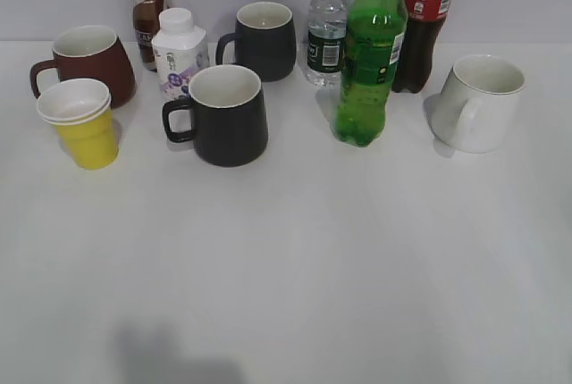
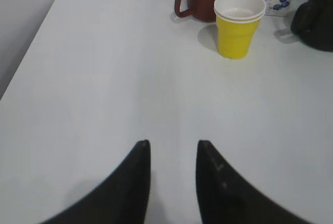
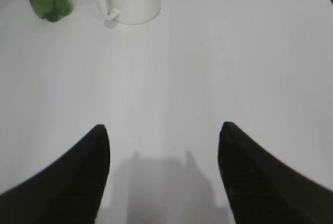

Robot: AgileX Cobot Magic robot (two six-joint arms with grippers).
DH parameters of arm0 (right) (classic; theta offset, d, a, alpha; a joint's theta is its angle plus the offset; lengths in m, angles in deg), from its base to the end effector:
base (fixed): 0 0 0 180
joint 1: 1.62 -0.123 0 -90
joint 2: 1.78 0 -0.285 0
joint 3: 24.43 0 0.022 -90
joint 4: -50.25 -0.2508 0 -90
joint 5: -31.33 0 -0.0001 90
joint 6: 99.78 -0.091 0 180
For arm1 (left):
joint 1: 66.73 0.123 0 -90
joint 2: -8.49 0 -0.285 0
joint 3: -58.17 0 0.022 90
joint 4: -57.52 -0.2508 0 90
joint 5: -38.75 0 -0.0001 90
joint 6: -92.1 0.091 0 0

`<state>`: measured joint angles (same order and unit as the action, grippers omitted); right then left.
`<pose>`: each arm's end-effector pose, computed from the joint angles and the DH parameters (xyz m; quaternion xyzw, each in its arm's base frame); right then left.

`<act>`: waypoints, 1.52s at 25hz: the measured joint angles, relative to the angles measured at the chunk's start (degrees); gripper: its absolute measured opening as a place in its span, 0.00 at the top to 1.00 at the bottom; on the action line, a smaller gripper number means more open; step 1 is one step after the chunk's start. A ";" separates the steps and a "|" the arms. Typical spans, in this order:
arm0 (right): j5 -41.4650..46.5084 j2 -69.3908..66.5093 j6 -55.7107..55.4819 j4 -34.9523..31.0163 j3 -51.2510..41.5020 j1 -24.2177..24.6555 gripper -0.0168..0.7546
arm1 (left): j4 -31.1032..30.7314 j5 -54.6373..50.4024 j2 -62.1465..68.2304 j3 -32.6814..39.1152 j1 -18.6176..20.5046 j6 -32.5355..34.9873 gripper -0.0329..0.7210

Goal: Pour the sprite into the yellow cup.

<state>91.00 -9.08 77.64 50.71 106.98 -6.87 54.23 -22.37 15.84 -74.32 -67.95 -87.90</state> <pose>-0.0052 -0.0011 0.2787 -0.0196 0.8458 0.0324 0.5322 -0.0084 0.0048 0.2820 0.0075 0.8476 0.0230 0.5301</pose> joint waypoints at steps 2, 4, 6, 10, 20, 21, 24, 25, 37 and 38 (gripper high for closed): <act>0.00 0.00 0.00 0.00 0.00 0.00 0.34 | 0.00 0.00 0.00 0.00 0.00 -0.34 0.64; 0.00 0.00 0.00 0.00 0.00 0.00 0.34 | 0.00 0.00 0.00 0.00 0.00 0.00 0.64; 0.00 0.00 0.00 0.00 0.00 0.00 0.34 | 0.00 0.00 0.00 0.00 0.00 -0.34 0.64; 0.00 0.00 0.00 0.00 0.00 0.00 0.34 | 0.00 0.00 0.00 0.00 0.00 -0.34 0.64; 0.00 0.00 0.00 0.00 0.00 0.00 0.34 | 0.00 0.00 0.00 0.00 0.00 0.00 0.64; 0.00 0.00 0.00 0.00 0.00 0.00 0.34 | 0.00 0.00 0.00 0.00 0.00 0.00 0.64; 0.00 0.00 0.00 0.00 0.00 0.00 0.34 | 0.00 0.00 0.00 0.00 0.00 -0.34 0.64; 0.00 0.00 0.00 0.00 0.00 0.00 0.34 | 0.00 0.00 0.00 0.00 0.00 0.00 0.64; 0.00 0.00 0.00 0.00 0.00 0.00 0.34 | 0.10 0.00 0.00 0.00 0.00 0.00 0.64; 0.00 0.00 0.00 0.00 0.00 0.00 0.34 | 0.10 0.00 0.00 0.00 0.00 -0.34 0.64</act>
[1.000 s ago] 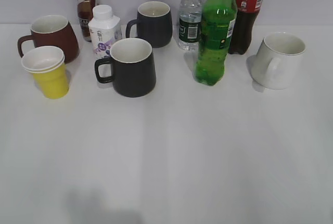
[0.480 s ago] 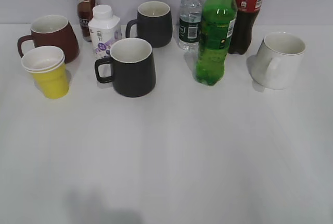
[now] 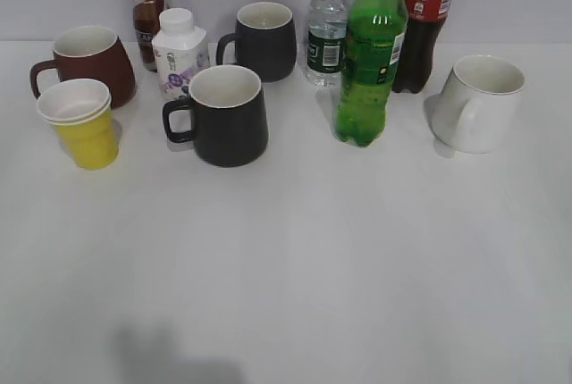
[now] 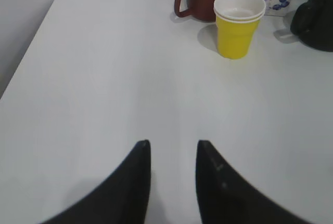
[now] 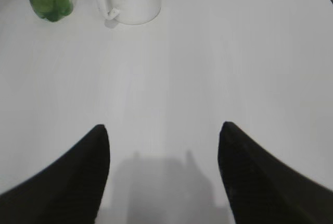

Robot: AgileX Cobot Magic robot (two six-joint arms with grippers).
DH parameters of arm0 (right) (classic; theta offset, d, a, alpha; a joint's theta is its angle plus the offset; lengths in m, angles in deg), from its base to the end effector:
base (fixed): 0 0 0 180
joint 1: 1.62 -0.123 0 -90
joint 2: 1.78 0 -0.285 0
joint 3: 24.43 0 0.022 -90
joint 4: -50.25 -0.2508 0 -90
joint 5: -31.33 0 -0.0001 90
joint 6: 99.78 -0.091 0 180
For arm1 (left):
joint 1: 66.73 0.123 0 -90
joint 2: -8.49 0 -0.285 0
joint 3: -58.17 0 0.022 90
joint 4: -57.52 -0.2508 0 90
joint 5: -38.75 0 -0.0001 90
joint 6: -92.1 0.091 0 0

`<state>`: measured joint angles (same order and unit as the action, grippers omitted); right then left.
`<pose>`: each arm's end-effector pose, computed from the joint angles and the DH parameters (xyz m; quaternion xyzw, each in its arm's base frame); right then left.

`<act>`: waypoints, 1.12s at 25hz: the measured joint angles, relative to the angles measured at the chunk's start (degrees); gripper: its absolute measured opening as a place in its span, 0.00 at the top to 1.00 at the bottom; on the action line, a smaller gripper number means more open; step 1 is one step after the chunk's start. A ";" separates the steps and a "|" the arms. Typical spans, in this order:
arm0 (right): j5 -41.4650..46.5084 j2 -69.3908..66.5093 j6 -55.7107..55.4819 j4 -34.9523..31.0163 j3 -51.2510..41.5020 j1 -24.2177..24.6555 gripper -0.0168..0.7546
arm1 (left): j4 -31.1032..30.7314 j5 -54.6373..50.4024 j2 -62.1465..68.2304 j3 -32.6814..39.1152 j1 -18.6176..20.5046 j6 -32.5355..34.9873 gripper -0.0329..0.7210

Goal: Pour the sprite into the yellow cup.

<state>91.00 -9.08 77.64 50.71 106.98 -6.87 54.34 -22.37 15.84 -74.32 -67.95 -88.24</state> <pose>-0.0052 -0.0011 0.2787 -0.0196 0.8458 0.0324 0.5322 -0.0084 0.0046 0.2820 0.0050 0.8476 0.0205 0.5302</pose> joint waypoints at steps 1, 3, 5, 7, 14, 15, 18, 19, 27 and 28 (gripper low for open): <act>0.00 0.00 0.00 0.00 0.00 0.00 0.34 | 0.00 0.00 0.00 0.00 0.00 0.34 0.64; 0.00 0.00 0.00 0.00 0.00 0.00 0.34 | 0.00 0.00 0.00 0.00 0.00 0.00 0.64; 0.00 0.00 0.00 0.00 0.00 0.00 0.34 | 0.00 0.00 0.00 0.00 0.00 0.00 0.64; -0.64 0.00 0.00 0.00 0.28 0.00 0.34 | 0.39 0.22 0.00 -0.07 0.00 0.34 0.64; -18.22 -5.63 0.00 0.00 1.05 0.01 0.34 | 2.08 19.01 8.68 -1.10 0.00 0.34 0.64; -21.16 -7.52 0.00 0.00 0.71 0.01 0.34 | 2.10 21.47 10.82 -0.79 0.00 0.34 0.64; -28.88 -14.74 0.06 -0.78 0.09 0.01 0.34 | 2.23 30.55 17.62 1.55 0.00 0.34 0.64; -31.37 -17.42 0.06 -0.79 0.03 -0.08 0.34 | 2.31 33.18 20.20 2.26 0.00 0.34 0.64; -48.86 -37.07 0.16 -1.28 0.03 -4.74 0.34 | 2.33 56.98 41.72 4.25 0.00 0.34 0.64; -50.69 -39.70 0.16 -1.28 0.03 -4.92 0.34 | 2.27 59.39 44.33 4.25 0.00 0.34 0.64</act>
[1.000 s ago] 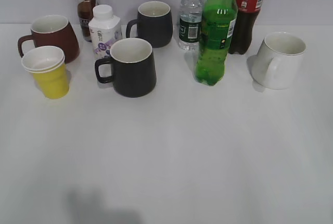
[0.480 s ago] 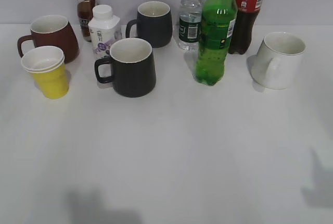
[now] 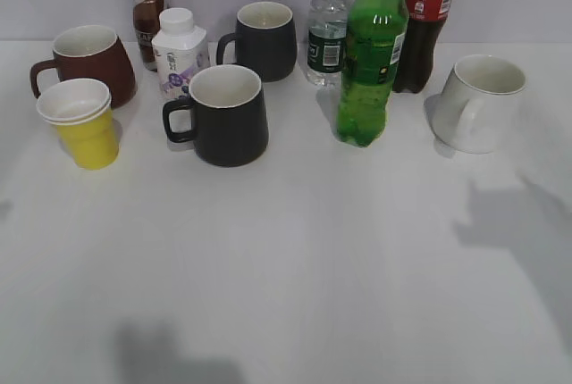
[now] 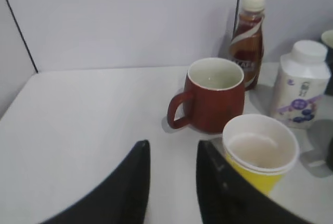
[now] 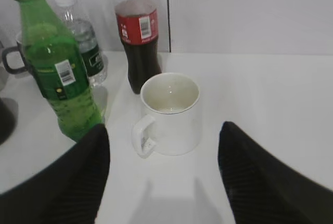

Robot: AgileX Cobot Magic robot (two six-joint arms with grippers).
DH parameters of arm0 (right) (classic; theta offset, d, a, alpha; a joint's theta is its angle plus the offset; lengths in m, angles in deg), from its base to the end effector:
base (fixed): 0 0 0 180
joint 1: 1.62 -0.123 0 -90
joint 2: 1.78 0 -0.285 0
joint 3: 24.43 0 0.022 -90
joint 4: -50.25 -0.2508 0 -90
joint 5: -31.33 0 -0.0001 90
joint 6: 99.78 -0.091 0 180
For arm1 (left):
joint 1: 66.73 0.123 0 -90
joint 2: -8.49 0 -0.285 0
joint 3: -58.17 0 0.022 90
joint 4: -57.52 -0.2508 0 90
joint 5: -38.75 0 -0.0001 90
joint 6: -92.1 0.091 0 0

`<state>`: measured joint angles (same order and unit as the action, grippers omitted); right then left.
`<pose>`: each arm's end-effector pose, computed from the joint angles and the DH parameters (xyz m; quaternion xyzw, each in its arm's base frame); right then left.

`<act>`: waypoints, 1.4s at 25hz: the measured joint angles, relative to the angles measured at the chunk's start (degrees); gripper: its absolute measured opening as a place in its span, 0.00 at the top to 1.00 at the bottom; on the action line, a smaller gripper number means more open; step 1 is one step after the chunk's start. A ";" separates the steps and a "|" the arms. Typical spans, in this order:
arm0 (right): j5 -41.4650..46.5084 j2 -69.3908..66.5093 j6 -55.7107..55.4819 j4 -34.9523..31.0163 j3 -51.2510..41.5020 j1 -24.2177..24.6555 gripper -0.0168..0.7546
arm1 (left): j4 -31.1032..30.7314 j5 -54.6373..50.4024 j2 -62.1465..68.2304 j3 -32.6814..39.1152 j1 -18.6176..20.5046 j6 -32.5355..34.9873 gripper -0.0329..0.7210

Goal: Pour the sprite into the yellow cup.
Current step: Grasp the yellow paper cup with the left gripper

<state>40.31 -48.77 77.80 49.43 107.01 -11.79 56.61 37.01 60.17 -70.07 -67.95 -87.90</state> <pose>0.1431 0.0259 0.3061 -0.0485 0.7894 0.0723 0.6077 0.1601 -0.0034 0.2858 0.0146 0.7942 -0.0015 0.6075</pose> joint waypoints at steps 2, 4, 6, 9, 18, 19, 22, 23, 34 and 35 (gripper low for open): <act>-3.18 -4.76 0.00 0.10 0.00 -0.32 0.34 | -0.36 3.71 7.38 0.00 0.00 -0.34 0.64; -6.29 -10.09 0.05 0.12 -0.07 -0.45 0.34 | -0.22 6.01 11.71 0.06 0.00 0.00 0.64; -8.98 -13.74 0.05 -0.24 -0.13 -0.56 0.35 | 0.91 6.87 15.22 0.11 0.00 -0.34 0.64; -13.61 -19.11 0.00 0.00 -0.13 -0.56 0.35 | 3.08 8.42 17.82 1.62 0.00 0.00 0.64; -19.80 -25.10 -0.36 0.21 -0.13 -3.68 0.37 | 3.82 29.54 21.08 14.44 -9.26 -0.34 0.47; -19.83 -25.10 -0.36 0.26 -0.13 -4.66 0.37 | 3.70 31.23 22.58 14.49 -10.55 -0.34 0.38; -19.83 -25.10 -0.40 2.35 -0.13 -7.33 0.37 | 3.54 38.44 28.60 14.57 -12.33 -0.34 0.17; -19.86 -25.10 -0.40 2.72 -0.13 -8.14 0.37 | 3.54 41.16 31.15 14.57 -12.40 -0.34 0.14; -19.94 -25.10 -1.18 3.21 -0.13 -11.19 0.37 | -1.69 69.37 58.67 9.56 -12.40 -0.34 0.13; -19.94 -25.10 -1.47 3.21 -0.13 -11.19 0.37 | -1.74 69.94 60.19 8.58 -12.40 -0.34 0.13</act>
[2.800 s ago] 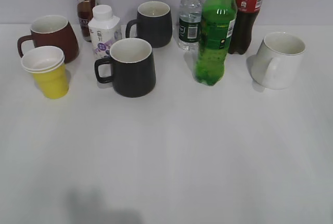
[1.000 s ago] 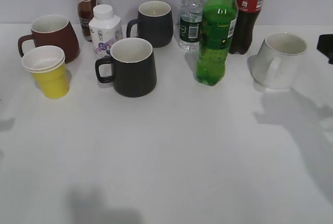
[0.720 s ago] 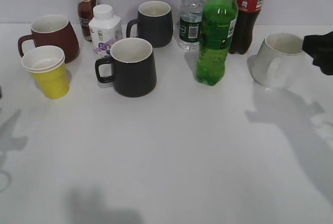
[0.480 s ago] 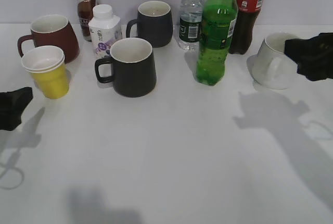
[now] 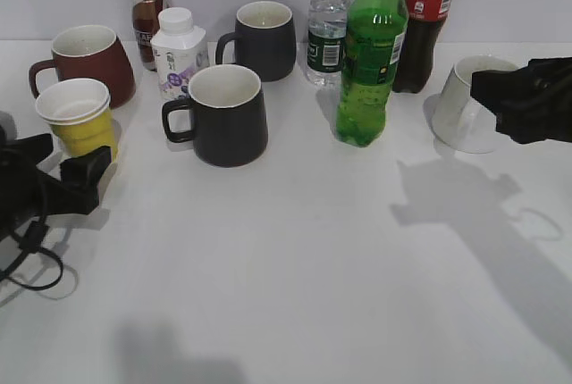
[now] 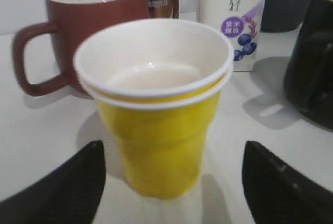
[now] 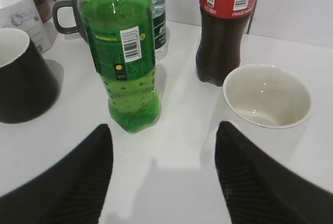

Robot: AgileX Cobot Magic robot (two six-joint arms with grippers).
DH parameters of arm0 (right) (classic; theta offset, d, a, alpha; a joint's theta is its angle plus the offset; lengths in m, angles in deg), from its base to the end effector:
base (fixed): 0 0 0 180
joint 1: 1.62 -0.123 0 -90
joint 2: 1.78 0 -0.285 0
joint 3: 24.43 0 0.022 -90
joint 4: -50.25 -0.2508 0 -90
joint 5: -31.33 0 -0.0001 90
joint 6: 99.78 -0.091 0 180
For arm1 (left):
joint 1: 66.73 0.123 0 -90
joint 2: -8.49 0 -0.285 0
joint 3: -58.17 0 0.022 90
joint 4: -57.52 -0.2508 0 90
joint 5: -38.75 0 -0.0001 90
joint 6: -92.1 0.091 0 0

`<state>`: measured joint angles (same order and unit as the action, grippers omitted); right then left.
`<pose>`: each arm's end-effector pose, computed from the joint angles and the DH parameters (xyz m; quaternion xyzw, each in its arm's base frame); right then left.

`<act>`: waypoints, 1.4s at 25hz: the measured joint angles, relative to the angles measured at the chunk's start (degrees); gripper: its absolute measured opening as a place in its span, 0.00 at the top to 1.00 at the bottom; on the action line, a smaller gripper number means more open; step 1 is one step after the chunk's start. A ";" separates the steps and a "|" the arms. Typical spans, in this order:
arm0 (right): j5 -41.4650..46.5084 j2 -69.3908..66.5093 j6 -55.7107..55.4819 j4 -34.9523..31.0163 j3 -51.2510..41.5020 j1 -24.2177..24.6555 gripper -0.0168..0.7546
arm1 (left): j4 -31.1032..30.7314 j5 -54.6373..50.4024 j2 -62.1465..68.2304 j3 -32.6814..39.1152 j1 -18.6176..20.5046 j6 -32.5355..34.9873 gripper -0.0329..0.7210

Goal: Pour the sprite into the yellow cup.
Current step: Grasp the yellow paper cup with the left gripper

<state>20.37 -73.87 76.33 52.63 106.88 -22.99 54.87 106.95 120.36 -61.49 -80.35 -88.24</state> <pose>0.2089 0.0825 0.2538 -0.1430 0.8057 0.1174 0.5627 0.2422 -0.0627 0.1198 0.1110 0.7803 -0.0863 0.6095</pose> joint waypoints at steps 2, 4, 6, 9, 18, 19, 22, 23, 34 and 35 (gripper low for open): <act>-0.03 0.00 -0.29 -0.04 0.00 0.00 0.37 | 0.00 0.48 2.09 -1.44 0.00 0.34 0.13; -0.65 0.00 -0.41 -0.04 0.00 0.00 0.37 | -0.06 0.55 3.33 -2.71 0.00 0.34 0.13; -2.15 0.00 -0.45 -0.04 0.00 0.00 0.37 | -0.06 0.78 4.24 -3.89 0.00 0.00 0.13; -3.07 0.00 -0.76 -0.04 0.00 0.00 0.37 | 0.00 0.93 5.60 -5.71 0.00 0.34 0.13; -3.13 0.00 -1.89 -0.06 0.00 0.00 0.38 | -0.06 1.77 12.87 -11.91 0.00 0.00 0.14; -3.13 -0.04 -1.89 -0.06 0.00 0.00 0.38 | -0.06 1.77 13.15 -12.40 0.00 0.00 0.14; -3.24 -0.67 -1.94 -0.06 0.00 0.00 0.38 | -0.06 1.51 13.27 -13.22 0.00 0.34 0.15; -3.24 -1.05 -1.94 -0.06 0.00 0.00 0.38 | -0.01 1.45 13.27 -13.35 0.05 0.34 0.15; -3.36 -1.41 -2.02 -0.01 0.00 0.00 0.38 | 0.03 1.21 13.27 -14.87 0.05 0.34 0.18; -3.36 -1.41 -2.02 -0.01 0.00 0.00 0.38 | -0.02 1.21 13.27 -14.98 0.05 0.34 0.18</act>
<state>17.01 -75.29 74.31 52.63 106.88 -22.99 54.85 108.16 133.63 -76.47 -80.29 -87.90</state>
